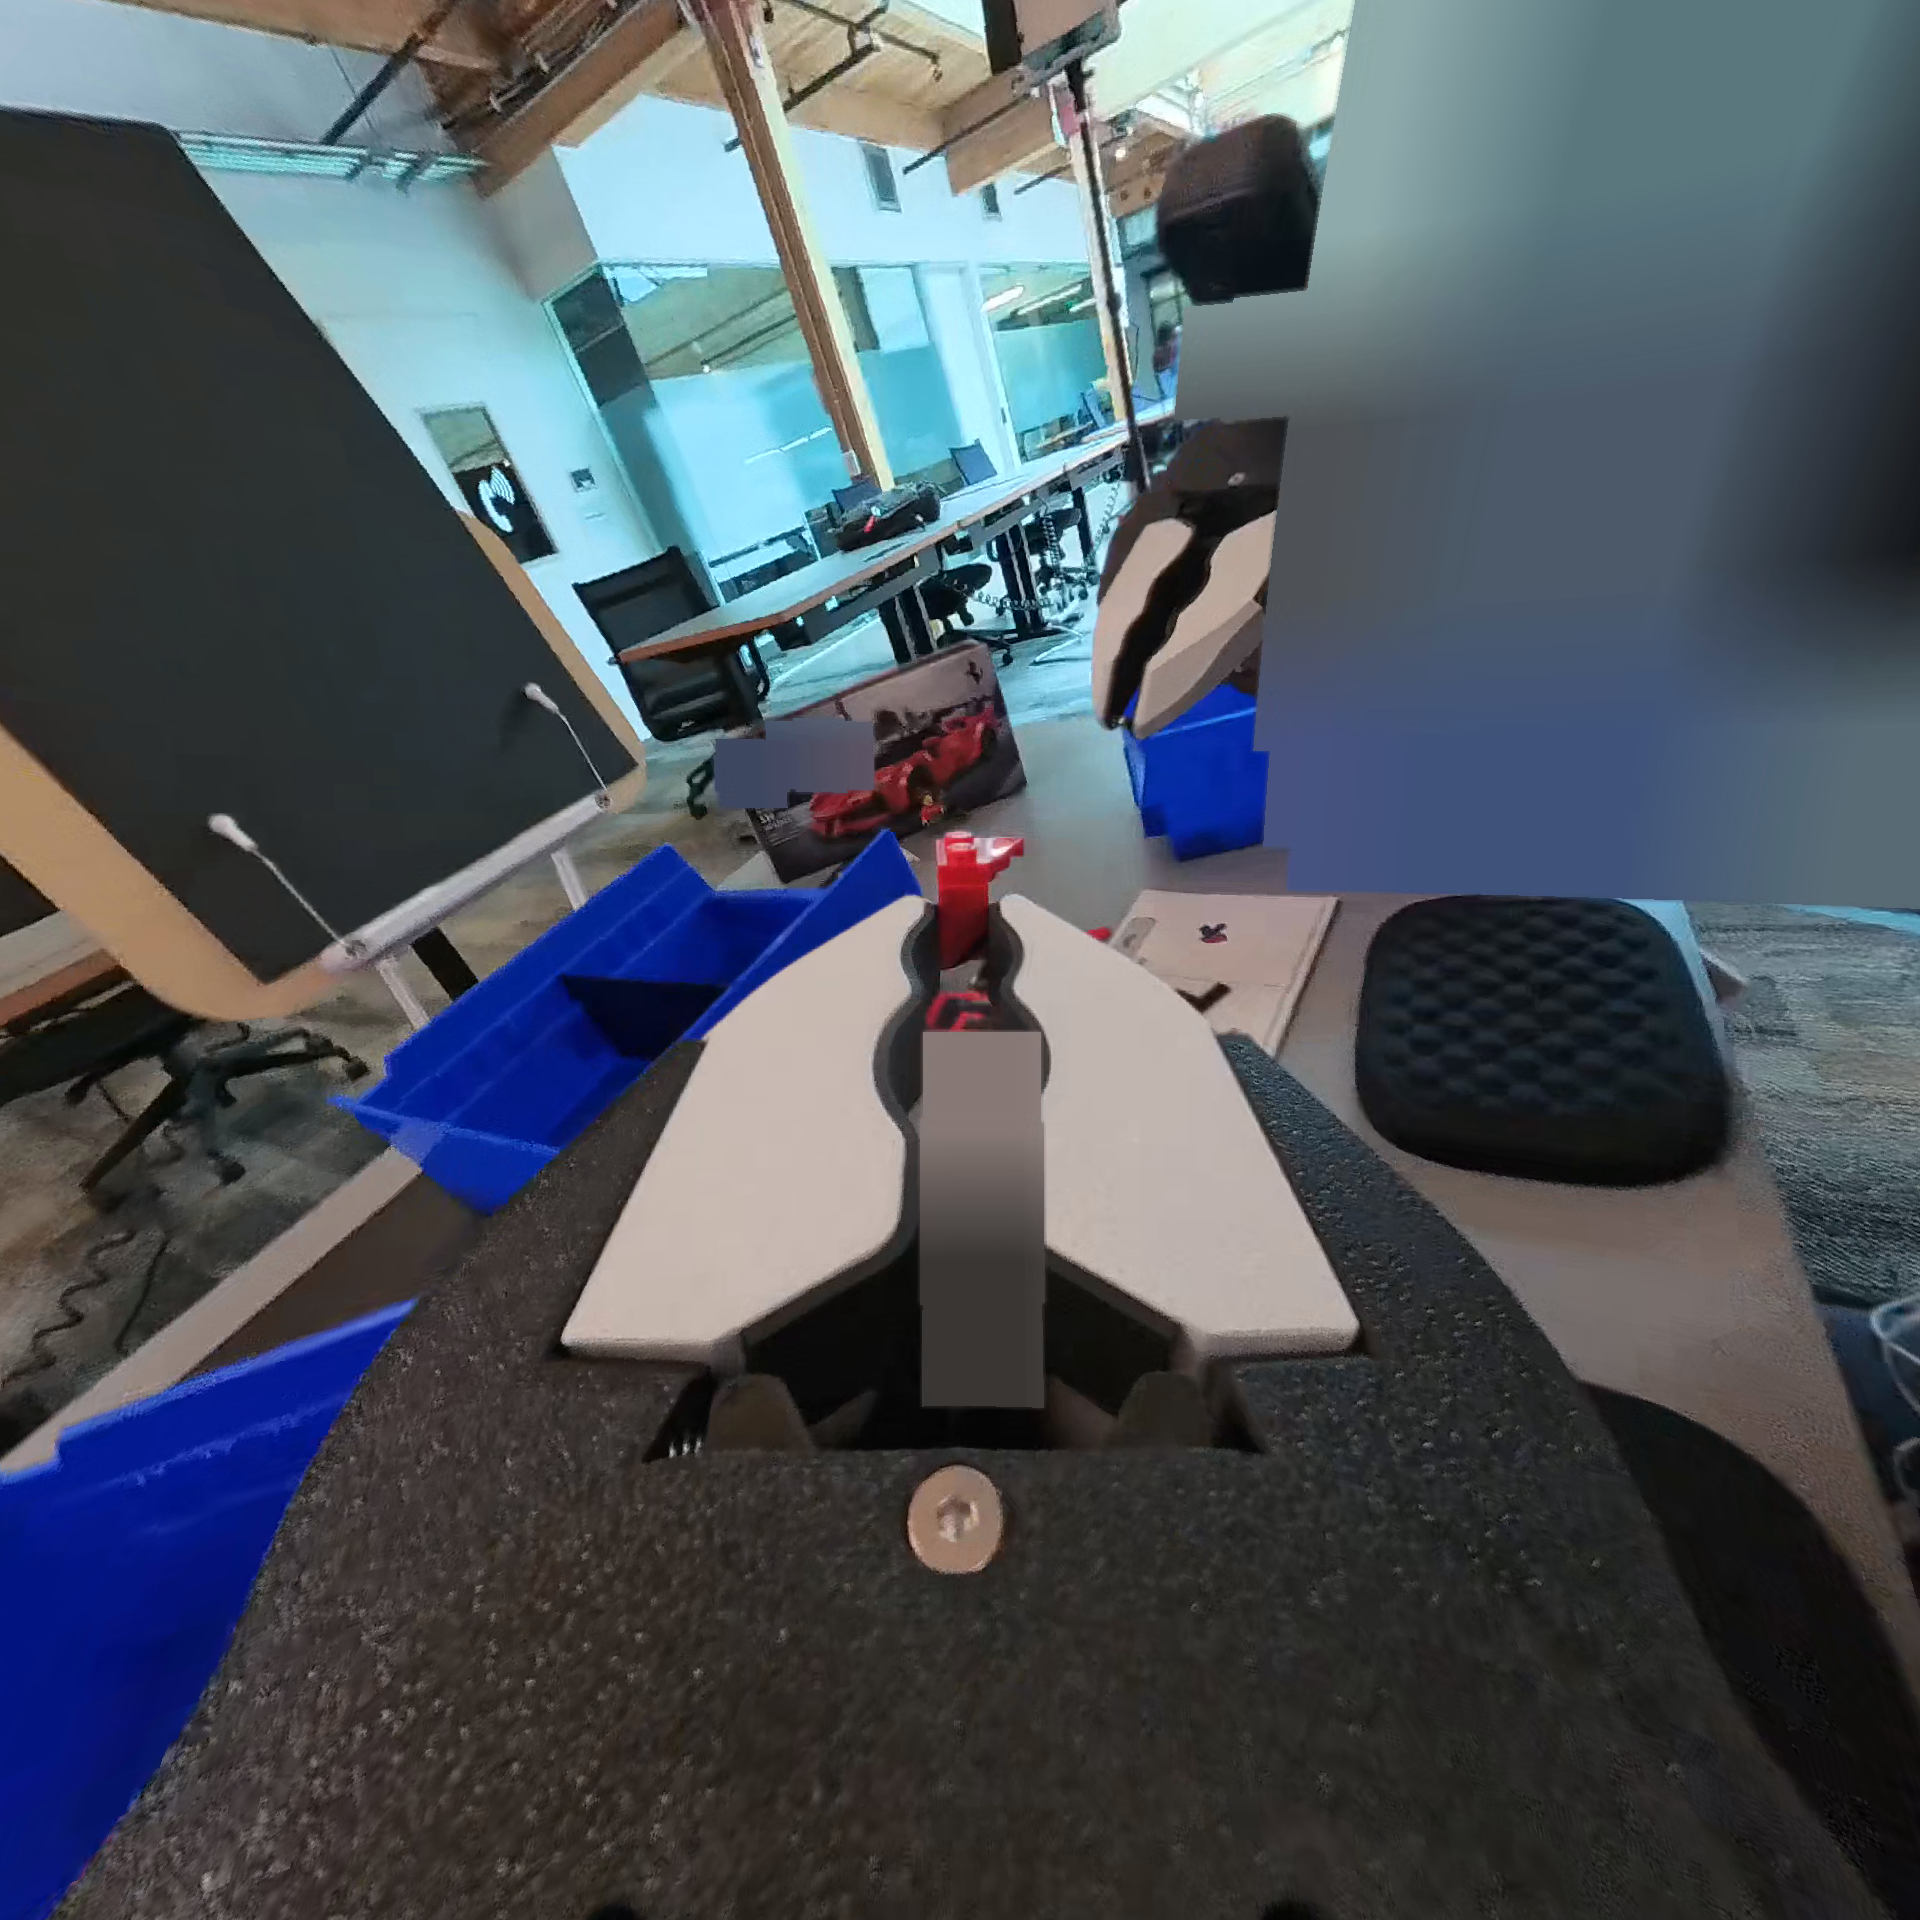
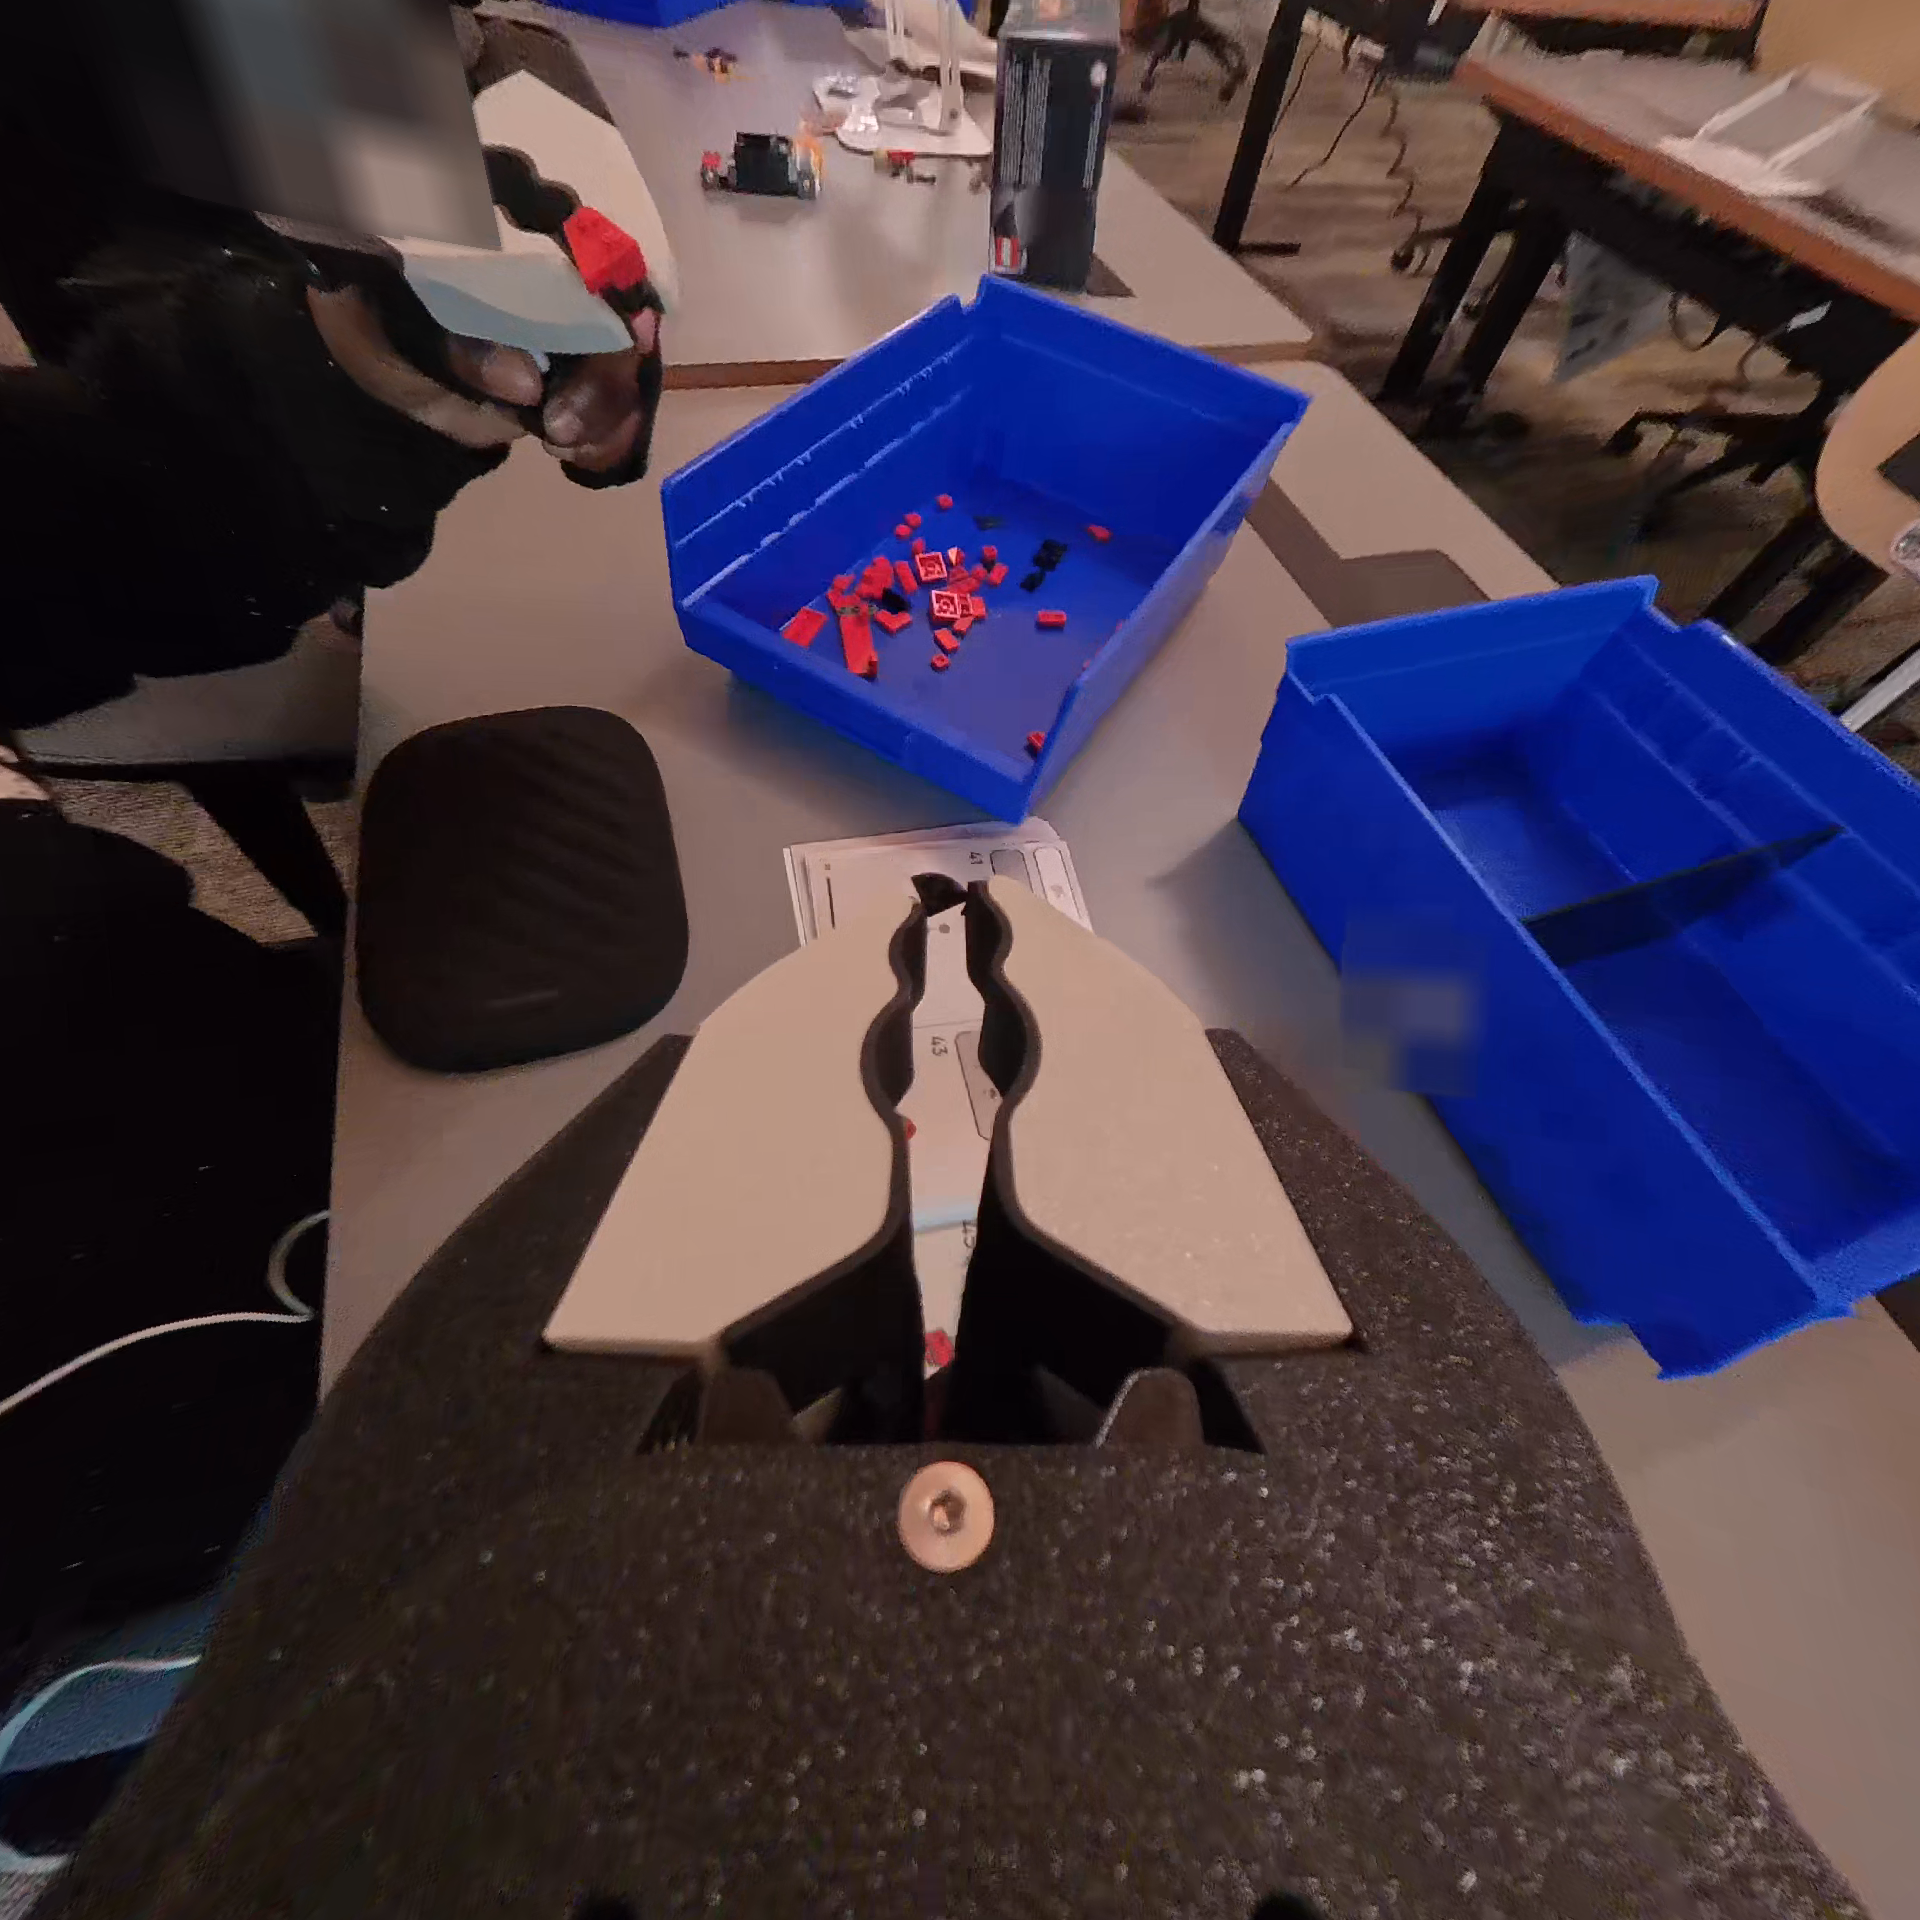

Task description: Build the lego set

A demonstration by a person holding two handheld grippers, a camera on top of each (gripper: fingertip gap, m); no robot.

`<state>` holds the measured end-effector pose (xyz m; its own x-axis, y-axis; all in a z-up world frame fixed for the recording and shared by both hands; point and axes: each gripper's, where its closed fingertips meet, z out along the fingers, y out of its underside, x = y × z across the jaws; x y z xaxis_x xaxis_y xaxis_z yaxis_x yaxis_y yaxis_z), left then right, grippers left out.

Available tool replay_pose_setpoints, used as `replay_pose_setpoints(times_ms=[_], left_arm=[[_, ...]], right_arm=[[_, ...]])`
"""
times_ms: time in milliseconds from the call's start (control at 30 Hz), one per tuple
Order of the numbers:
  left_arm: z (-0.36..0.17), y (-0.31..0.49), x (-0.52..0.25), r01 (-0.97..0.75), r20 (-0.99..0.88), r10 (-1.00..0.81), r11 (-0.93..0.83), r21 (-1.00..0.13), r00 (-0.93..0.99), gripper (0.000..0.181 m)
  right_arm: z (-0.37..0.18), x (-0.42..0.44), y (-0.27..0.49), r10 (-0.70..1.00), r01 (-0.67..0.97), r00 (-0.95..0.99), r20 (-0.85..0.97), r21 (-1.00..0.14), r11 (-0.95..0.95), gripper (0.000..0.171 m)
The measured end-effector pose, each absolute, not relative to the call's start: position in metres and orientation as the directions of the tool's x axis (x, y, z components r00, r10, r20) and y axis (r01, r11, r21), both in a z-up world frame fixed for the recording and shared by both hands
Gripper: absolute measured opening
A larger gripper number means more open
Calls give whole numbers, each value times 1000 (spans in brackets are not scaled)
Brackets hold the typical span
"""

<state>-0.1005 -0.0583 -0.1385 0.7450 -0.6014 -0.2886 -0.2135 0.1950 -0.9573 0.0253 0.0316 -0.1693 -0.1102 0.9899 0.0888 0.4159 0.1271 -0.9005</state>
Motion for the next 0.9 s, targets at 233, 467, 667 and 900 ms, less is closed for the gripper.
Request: replay_pose_setpoints(times_ms=[233,467,667,900], left_arm=[[-101,-41,-79,-40,-242,-722,285,-958,649,7],[-68,-73,-41,40,-306,-757,401,-915,577,7],[-71,-54,-23,13,-310,-788,373,-928,533,7],[-98,-3,-31,-56,-301,-788,322,-945,538,7]], right_arm=[[-115,57,60,980,477,59,189,-868,138,8],[-72,43,5,965,250,1,262,-935,253,7],[-67,29,-8,978,4,-72,198,-980,198,7],[-79,9,24,981,-120,-179,75,-991,54,7]])
